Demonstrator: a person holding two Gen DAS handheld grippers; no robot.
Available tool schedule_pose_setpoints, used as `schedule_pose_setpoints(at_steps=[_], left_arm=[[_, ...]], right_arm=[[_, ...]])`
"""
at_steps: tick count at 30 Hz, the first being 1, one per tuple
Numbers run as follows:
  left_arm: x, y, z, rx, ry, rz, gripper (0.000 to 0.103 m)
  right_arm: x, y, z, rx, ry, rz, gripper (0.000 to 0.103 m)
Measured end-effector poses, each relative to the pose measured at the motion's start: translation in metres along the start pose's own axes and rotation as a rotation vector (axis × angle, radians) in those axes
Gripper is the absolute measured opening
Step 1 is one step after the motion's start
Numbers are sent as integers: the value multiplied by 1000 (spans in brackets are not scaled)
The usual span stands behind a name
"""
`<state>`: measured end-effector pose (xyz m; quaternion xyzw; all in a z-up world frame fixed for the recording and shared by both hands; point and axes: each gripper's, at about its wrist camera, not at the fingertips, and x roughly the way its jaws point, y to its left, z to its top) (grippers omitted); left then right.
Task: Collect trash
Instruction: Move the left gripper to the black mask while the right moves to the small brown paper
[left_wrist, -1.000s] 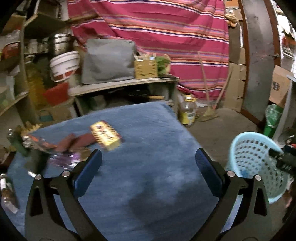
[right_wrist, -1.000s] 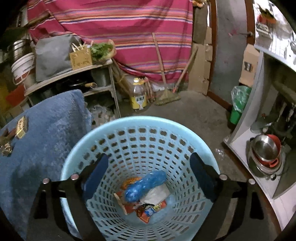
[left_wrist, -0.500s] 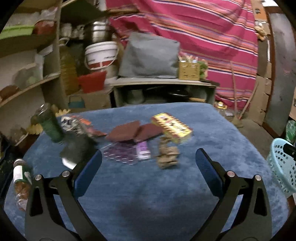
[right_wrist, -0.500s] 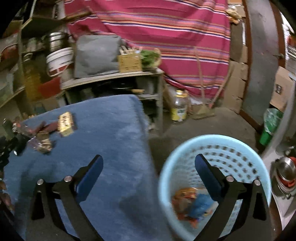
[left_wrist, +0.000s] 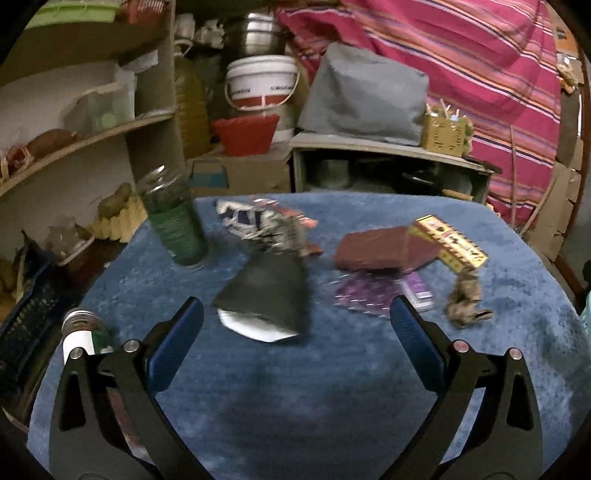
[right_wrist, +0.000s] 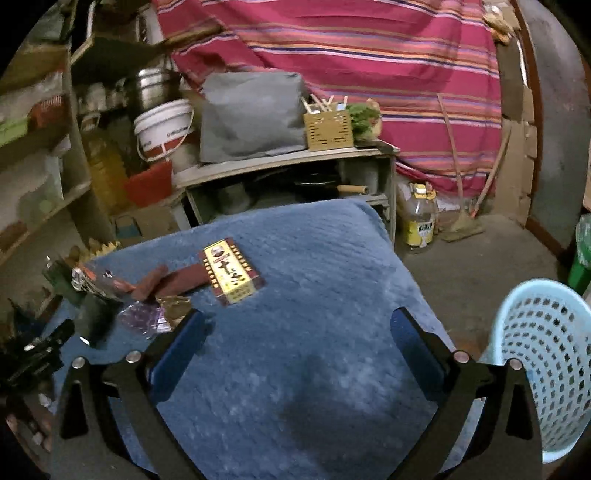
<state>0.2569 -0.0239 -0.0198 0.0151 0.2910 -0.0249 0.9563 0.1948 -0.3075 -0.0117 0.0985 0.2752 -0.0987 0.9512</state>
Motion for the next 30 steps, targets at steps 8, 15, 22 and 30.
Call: schedule_pose_setpoints(at_steps=[8,15,22,30], left_arm=[[29,48,6,-80,70,-61,98],[47,60,9,-80,91,-52,98],[57,47,12,-18,95,-39,98],[82,35,13,12,153,-28,98]], right_arm=[[23,53,4,-68,-73,11,99],[62,54,-11,-80,94,6,99],[65,52,-10,-67,63,-27,99],[72,54,-9,-39,63,6,99]])
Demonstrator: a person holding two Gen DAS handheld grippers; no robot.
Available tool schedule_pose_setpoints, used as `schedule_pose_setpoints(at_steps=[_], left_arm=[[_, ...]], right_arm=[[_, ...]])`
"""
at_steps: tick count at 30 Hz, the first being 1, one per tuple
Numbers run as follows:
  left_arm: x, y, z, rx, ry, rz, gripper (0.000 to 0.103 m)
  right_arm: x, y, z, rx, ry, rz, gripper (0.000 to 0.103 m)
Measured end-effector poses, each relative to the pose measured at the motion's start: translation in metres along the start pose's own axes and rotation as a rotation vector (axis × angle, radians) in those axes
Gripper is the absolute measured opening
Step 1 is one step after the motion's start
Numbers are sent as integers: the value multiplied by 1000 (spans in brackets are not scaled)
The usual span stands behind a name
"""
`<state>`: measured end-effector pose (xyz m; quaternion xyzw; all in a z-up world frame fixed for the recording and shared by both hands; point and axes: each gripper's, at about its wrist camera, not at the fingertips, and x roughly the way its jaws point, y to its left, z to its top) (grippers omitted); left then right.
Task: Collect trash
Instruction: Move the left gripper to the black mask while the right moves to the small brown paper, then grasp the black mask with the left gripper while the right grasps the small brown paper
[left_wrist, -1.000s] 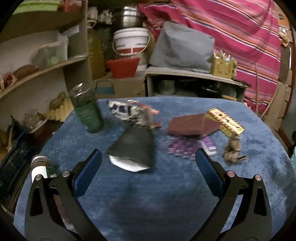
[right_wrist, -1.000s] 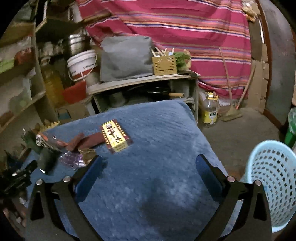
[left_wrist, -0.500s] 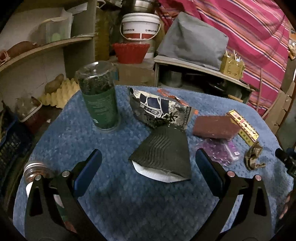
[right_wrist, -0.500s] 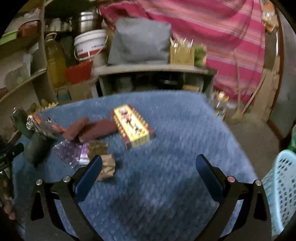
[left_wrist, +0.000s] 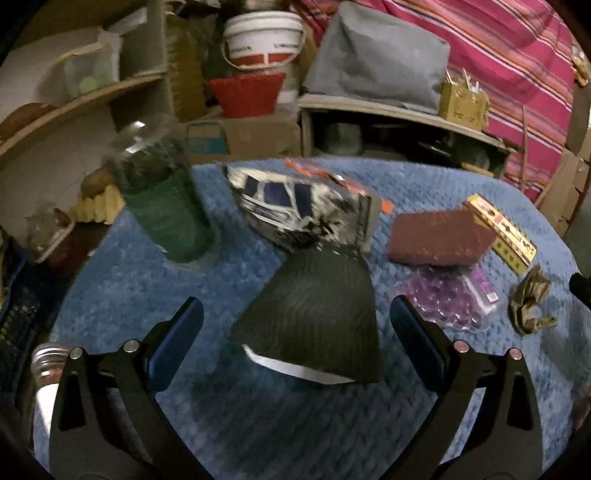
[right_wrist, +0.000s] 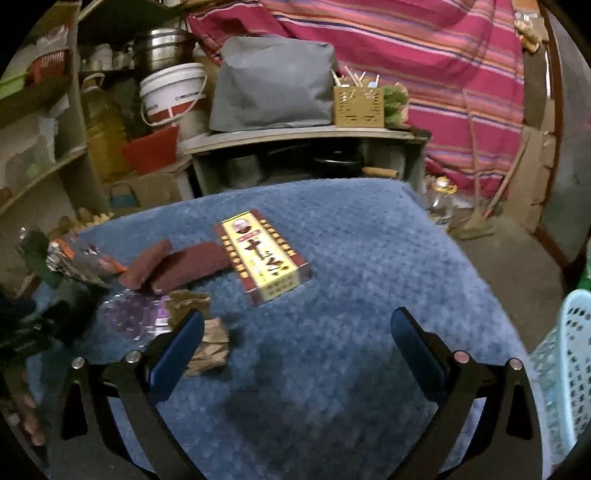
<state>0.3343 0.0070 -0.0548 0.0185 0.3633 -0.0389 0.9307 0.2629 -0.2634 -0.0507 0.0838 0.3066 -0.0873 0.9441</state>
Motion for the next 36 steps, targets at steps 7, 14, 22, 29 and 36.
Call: schedule_pose_setpoints(at_steps=[7,14,22,29,36], left_arm=[[9,1,-3,-3,40,-53,86],[-5,-4,-11,11,20,-52,80],[-24,-5,-23,28,1,-48,66],[-15,4,-17,-11,22,-32,91],[4,6,-9,-31,69,-68,97]], right_arm=[[4,13,-4,-58,16,2,99],[-5,27,-8,-90,-8,54,99],[4,54,-15,-186,30,31,99],[26,55,-14,-175,105,50,97],[32,58,-17,-190,135,101,58]])
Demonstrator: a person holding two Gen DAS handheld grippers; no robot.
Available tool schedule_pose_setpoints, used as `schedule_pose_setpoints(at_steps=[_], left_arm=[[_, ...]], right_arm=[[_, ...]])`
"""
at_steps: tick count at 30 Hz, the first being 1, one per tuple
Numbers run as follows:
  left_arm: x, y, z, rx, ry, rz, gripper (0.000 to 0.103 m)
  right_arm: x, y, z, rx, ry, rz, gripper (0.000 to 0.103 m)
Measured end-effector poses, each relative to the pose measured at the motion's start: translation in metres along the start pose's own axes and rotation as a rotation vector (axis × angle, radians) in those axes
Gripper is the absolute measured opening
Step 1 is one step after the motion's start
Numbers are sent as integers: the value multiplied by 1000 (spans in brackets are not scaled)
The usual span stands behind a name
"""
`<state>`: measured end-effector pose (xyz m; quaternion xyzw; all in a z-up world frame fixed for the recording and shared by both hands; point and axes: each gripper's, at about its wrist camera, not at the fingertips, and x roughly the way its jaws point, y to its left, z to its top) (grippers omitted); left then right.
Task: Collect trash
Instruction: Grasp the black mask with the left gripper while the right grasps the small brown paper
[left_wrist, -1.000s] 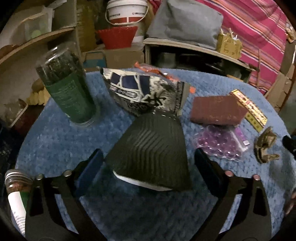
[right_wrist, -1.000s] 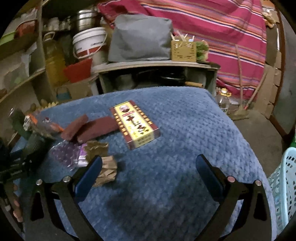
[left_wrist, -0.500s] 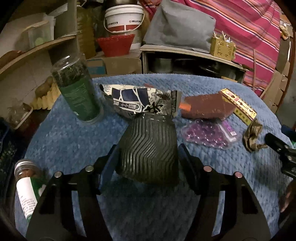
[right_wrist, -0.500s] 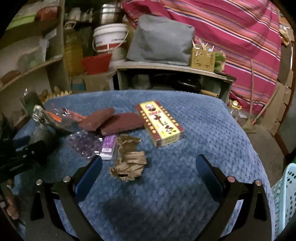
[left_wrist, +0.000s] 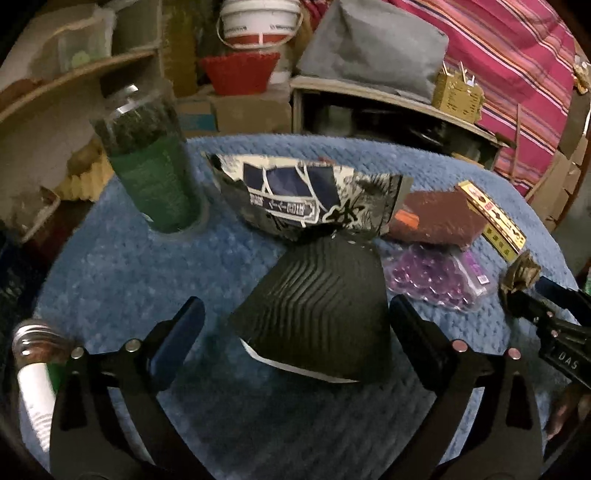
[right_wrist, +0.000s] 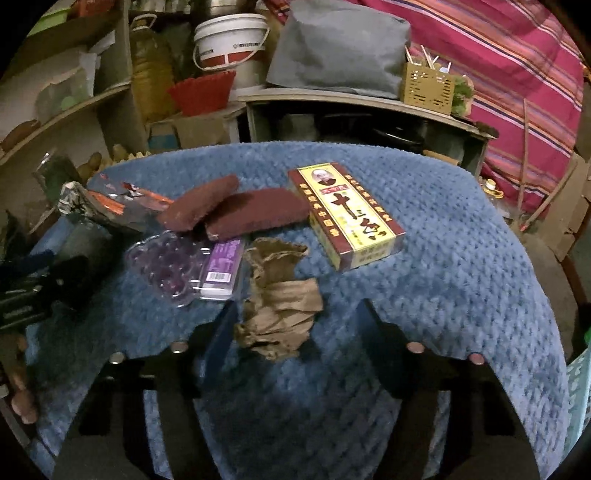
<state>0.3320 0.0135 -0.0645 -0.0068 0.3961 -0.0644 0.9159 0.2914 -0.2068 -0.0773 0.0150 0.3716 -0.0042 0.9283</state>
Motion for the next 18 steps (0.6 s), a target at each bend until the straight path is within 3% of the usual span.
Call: schedule_pose_setpoints(at_steps=[6,18], left_arm=[[3,-19,-8,96,24,5,89],[-31,-23,-13,89,-27,44,87]], right_arm=[[-4,-4,-2,12,-7,55,36],[-36,-34,-3,62,-67,43,36]])
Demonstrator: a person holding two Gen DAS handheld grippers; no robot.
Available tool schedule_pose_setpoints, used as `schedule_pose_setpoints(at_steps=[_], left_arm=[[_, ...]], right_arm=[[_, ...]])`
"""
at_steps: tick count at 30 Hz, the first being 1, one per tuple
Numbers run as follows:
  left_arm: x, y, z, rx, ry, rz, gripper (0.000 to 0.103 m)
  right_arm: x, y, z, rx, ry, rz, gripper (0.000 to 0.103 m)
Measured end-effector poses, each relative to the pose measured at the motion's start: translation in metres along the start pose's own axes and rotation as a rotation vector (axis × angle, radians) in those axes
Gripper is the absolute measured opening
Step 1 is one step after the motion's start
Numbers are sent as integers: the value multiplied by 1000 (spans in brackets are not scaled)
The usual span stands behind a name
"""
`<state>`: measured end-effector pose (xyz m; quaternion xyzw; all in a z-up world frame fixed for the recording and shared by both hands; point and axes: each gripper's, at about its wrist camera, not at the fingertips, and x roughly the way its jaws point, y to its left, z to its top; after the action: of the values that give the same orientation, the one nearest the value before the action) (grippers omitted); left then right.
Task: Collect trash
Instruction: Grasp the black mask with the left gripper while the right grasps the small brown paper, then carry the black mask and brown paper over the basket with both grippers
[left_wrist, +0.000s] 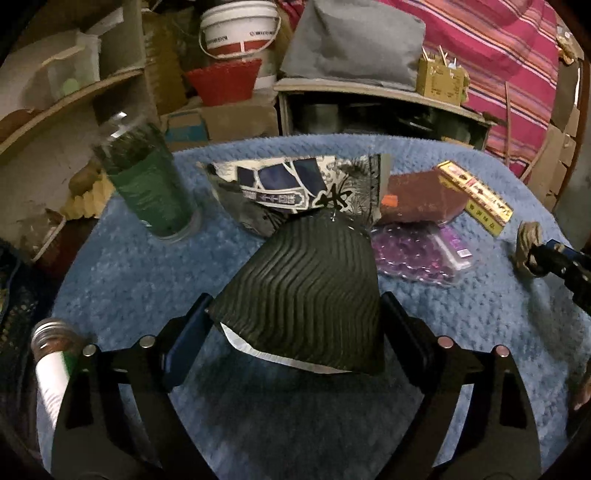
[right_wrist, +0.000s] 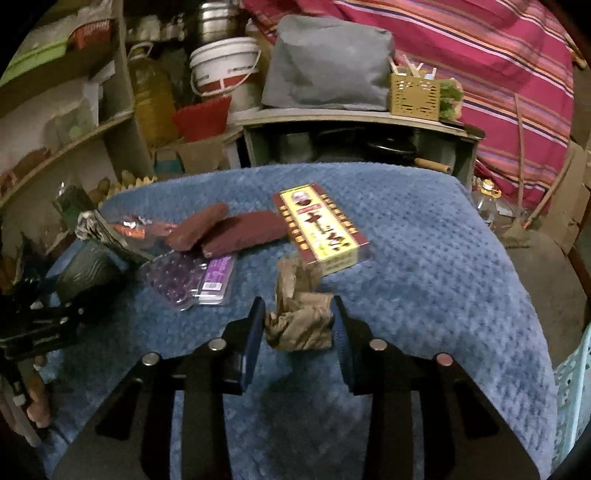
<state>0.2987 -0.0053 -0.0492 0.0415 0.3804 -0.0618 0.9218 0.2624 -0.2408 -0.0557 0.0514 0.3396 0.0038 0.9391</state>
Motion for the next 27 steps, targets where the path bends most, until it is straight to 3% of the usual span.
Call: schedule_pose_setpoints(at_steps=[14,27], left_arm=[[-70,-30,-5,9,-107,28,87],[-93,-137,-1,64,-161,-80,87]], right_arm=[[-62,-38,-8,33,-71,-14,36],[-138,-134,-23,61,-143,-147,36]])
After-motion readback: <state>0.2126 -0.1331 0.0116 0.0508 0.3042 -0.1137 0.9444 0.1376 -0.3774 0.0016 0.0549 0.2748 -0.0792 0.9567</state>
